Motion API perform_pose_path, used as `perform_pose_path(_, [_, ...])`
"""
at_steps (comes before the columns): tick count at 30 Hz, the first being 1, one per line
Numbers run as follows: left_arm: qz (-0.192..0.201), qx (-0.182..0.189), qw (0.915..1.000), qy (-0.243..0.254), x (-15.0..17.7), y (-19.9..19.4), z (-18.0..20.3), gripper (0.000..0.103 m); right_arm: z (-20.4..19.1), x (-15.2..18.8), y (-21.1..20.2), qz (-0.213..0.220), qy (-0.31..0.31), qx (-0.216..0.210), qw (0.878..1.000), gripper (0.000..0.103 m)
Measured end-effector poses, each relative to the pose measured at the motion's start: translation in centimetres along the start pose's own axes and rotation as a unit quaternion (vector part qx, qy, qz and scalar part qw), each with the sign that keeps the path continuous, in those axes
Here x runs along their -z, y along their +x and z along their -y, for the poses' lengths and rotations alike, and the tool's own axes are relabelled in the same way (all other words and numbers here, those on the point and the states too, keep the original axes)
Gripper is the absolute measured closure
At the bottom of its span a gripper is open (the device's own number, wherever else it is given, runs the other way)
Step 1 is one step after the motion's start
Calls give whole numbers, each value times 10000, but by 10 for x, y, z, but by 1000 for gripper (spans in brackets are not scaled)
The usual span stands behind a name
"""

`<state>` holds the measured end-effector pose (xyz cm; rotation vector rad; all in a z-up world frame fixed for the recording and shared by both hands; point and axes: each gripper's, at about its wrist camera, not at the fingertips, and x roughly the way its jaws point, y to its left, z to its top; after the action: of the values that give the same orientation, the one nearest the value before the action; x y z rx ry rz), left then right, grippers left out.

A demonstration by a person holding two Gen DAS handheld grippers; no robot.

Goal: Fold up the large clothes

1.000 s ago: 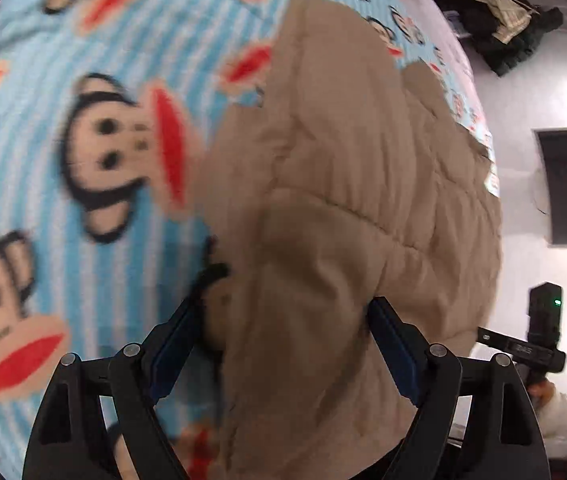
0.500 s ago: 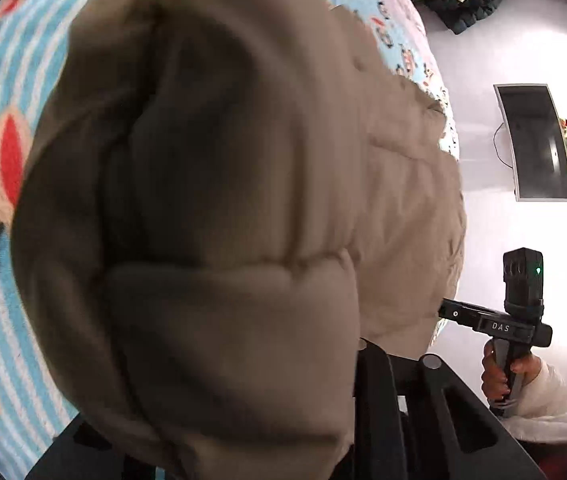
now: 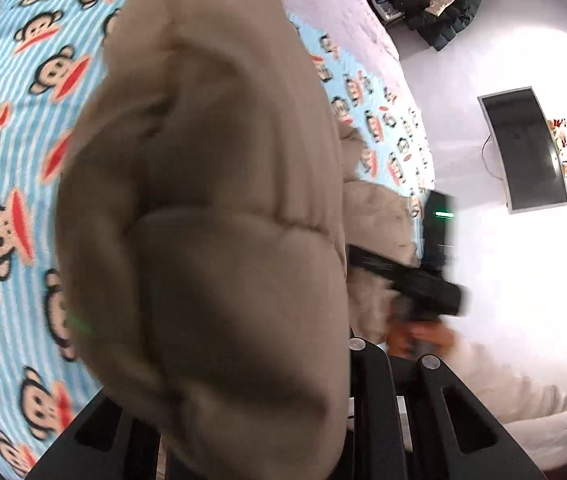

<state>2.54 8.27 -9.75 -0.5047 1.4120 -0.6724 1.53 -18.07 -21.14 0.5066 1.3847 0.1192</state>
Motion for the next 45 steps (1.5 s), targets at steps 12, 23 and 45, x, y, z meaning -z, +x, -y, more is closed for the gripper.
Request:
perform_pose_path(12, [-213,-512,9974,453,-21,83,137,76,53,-10,43,-221,835,-1289,9879,103])
perform_pose_path(23, [-531,-620,9924,916,-12,115,181,42,81,-10,-19,-156,891,-1189,9888,98])
perform_pose_path(45, [-1468,405,9789,1360,-23,288,219,26,225,128,-209,1424,1889,-1075,9656,33])
